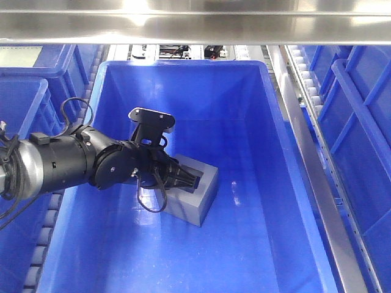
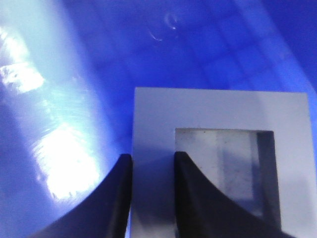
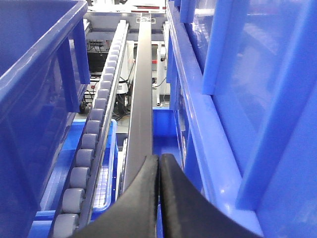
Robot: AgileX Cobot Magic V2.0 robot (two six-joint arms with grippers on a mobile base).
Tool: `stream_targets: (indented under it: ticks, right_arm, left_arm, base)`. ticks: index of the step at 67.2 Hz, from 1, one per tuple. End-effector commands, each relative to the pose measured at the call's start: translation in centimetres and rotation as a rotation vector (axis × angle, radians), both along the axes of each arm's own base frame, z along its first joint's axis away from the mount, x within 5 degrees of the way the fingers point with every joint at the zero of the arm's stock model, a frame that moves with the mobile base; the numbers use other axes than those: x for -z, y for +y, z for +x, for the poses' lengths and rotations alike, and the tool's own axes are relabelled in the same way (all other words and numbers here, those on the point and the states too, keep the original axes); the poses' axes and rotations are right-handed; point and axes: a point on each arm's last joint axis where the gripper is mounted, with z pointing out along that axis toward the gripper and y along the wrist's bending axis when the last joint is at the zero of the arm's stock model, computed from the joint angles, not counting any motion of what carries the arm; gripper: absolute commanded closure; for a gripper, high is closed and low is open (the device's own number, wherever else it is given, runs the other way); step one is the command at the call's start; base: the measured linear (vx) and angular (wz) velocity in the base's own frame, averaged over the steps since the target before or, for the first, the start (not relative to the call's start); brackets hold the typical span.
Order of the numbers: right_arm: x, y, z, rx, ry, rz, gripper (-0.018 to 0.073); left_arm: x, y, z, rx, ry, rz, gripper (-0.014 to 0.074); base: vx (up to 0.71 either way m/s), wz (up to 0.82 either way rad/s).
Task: Sort gray base to blue bin
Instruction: 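Lower the held gray block into the blue bin with the left gripper, then open the left gripper and withdraw it from the bin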
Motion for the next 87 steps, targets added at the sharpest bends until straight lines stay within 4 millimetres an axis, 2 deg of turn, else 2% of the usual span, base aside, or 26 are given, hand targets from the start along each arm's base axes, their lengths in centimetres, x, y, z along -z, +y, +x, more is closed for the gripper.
stream_targets:
  ticks: [1, 11, 19, 32, 53, 62, 73, 87]
  right_arm:
    - [-0.6, 0.0, 0.0, 0.003, -0.081, -0.018, 0.0564]
    - [-0.6, 0.0, 0.0, 0.003, -0.081, -0.018, 0.0564]
    - [-0.6, 0.0, 0.0, 0.003, -0.081, -0.018, 0.0564]
    - [-0.6, 0.0, 0.0, 0.003, -0.081, -0.018, 0.0564]
    - [-0.6, 0.0, 0.0, 0.003, -0.082, -0.018, 0.0564]
    - [-0.6, 0.0, 0.0, 0.003, -0.082, -0.018, 0.0564]
    - [-0.6, 0.0, 0.0, 0.003, -0.082, -0.018, 0.0564]
    - [-0.6, 0.0, 0.0, 0.003, -0.082, -0.018, 0.0564]
  left_arm:
    - [-3.3, -0.3, 0.5, -0.001, -0.127, -0.092, 0.0412]
    - [-3.5, -0.3, 0.5, -0.001, -0.132, -0.095, 0.0276]
    - [-4.6, -0.1, 0.2, -0.002, -0.152, -0.113, 0.0215]
    - [-7.3, 0.5, -1.4, 0.012, -0.182, -0.117, 0.0207]
    - [-11.7, 3.0, -4.8, 0.037, -0.210, -0.078, 0.0207]
    - [-12.0, 4.5, -7.4, 0.042, -0.240, -0.112, 0.0207]
    - [-11.1, 6.3, -11.5, 0.075, -0.263, -0.134, 0.0207]
    - [-11.3, 9.9, -17.0, 0.093, -0.343, -0.206, 0.0207]
  base:
    - [0.00, 0.00]
    - [0.00, 0.00]
    - [0.00, 0.00]
    - [0.00, 0.00]
    - [0.00, 0.00]
    - [0.00, 0.00]
    - [0.00, 0.00]
    - [0.00, 0.00]
